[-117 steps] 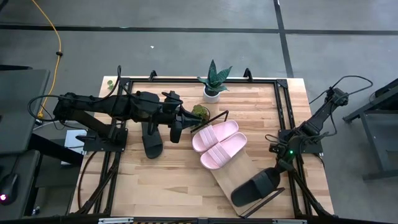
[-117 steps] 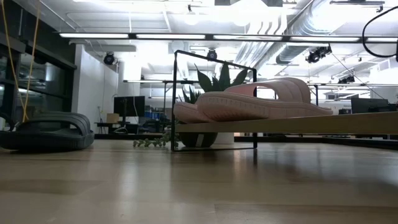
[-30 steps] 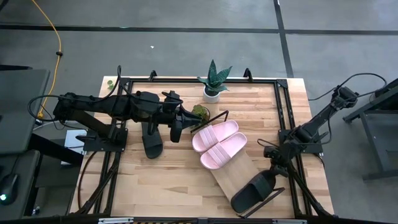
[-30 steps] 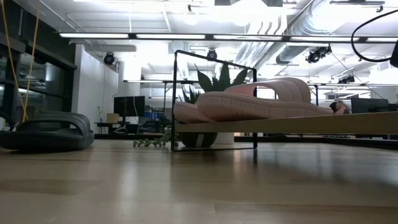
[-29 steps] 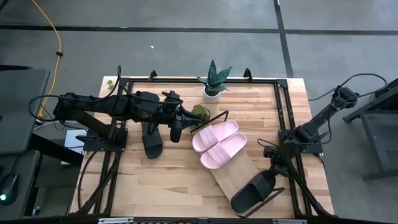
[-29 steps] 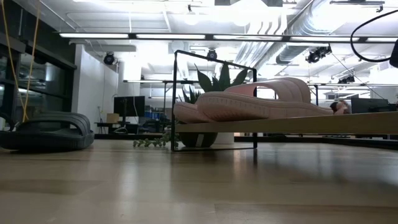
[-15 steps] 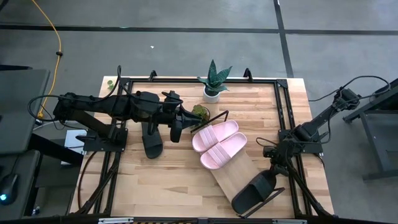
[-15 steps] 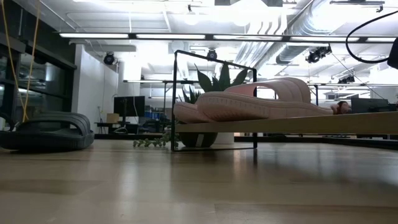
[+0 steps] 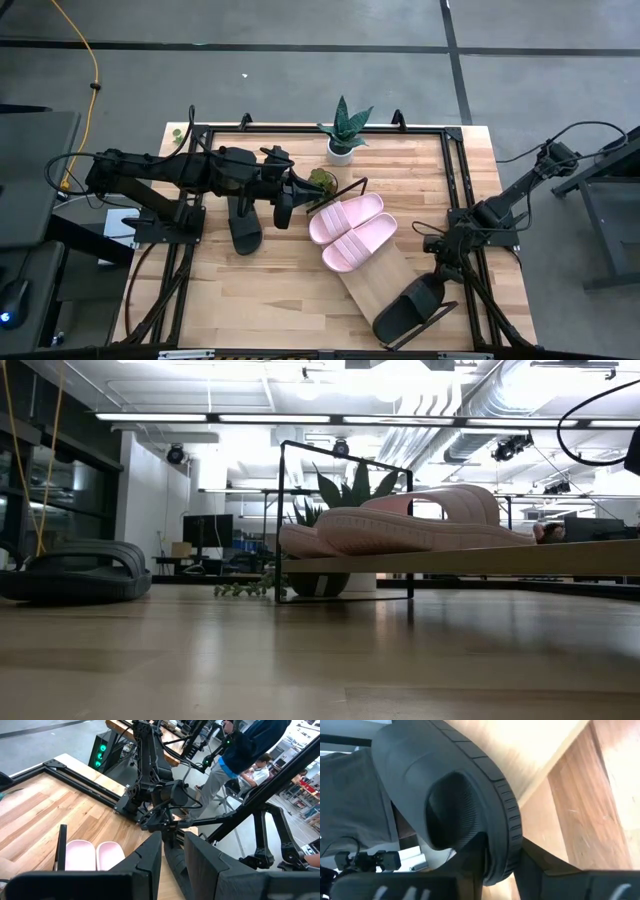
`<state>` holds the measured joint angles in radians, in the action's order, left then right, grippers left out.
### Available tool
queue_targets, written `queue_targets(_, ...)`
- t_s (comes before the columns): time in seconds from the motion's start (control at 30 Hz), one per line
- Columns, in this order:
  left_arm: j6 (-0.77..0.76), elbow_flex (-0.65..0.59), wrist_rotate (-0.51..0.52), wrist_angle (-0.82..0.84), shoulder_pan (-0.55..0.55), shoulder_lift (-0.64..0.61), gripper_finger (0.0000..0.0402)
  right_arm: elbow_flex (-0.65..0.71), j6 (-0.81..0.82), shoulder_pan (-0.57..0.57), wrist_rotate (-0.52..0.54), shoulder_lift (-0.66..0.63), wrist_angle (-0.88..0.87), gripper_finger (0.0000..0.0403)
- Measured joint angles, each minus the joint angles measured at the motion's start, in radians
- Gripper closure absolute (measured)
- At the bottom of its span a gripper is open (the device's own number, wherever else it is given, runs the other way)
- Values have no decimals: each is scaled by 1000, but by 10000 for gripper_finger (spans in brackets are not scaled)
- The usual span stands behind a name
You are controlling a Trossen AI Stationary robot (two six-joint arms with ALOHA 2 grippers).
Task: Pick and place slides into the shelf
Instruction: Put the right black slipper on the shelf
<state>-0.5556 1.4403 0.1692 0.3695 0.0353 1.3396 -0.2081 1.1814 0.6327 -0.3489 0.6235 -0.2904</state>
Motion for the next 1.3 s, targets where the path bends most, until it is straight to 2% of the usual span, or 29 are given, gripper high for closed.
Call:
queue_targets(0.27, 0, 0, 0, 0, 0, 0, 328, 0, 15, 0, 2, 0, -16, 286)
queue_targets(0.6, 0, 0, 0, 0, 0, 0, 328, 0, 14, 0, 98, -1, 20, 246)
queue_targets(1.3, -5, 0, -26, 0, 0, 0, 328, 0, 105, 18, 83, -2, 7, 239)
